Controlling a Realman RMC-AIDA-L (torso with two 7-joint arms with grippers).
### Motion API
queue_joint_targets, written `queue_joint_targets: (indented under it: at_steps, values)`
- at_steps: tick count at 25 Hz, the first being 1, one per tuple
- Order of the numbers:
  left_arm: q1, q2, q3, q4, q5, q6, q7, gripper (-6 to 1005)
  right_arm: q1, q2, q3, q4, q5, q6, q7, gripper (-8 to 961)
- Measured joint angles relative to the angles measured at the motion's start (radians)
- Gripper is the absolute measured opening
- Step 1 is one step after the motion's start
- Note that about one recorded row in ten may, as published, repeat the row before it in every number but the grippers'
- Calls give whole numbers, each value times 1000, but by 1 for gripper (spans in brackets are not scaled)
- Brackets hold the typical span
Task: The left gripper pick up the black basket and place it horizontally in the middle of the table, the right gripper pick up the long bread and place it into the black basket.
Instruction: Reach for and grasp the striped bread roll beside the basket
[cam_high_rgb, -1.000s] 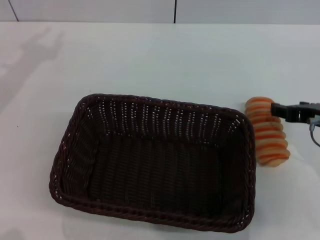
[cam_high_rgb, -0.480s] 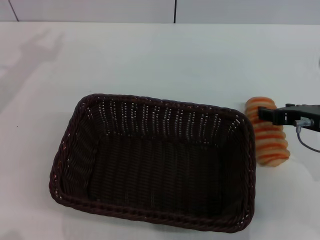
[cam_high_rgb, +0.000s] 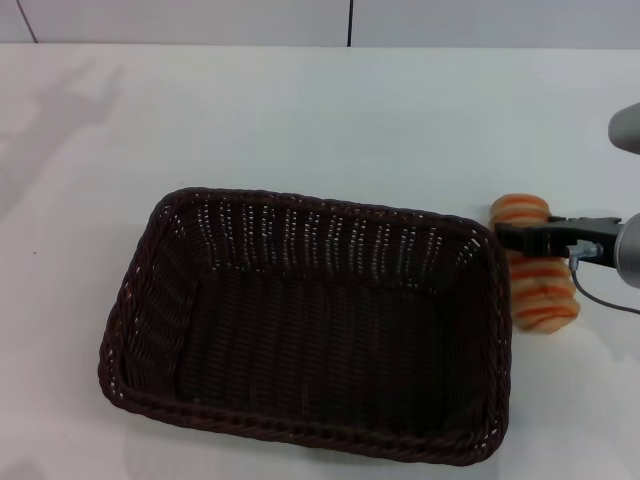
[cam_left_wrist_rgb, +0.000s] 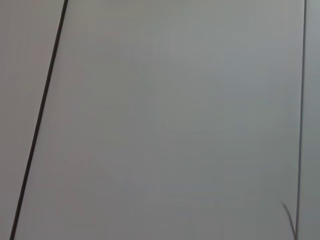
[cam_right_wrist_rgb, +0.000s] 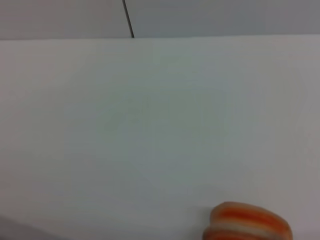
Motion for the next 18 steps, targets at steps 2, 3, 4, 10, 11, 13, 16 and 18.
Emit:
queue_joint_targets:
  at_steps: [2, 3, 4, 10, 11, 13, 16, 18]
  values:
    - [0, 0, -2, 1, -2, -5, 0, 429, 0, 0, 5, -5, 4, 0, 0, 697]
    - [0, 0, -2, 1, -3, -7, 0, 429, 0, 0, 8, -10, 4, 1, 1, 698]
    - [0, 0, -2, 1, -3, -7, 0, 429, 0, 0, 8, -10, 4, 1, 1, 698]
    - [-1, -1, -3, -3, -13, -17, 0, 429, 12, 1, 21, -24, 4, 27, 8, 669]
    - [-1, -1, -3, -3, -16, -19, 0, 429, 12, 1, 23, -24, 4, 31, 8, 663]
    - [0, -1, -4, -3, -25, -23, 0, 429, 12, 2, 24, -25, 4, 35, 10, 651]
    - [1, -1, -4, -3, -28, -23, 0, 429, 12, 2, 24, -25, 4, 41, 10, 633]
    - [2, -2, -4, -4, -30, -25, 0, 429, 12, 1, 24, -24, 4, 48, 10, 621]
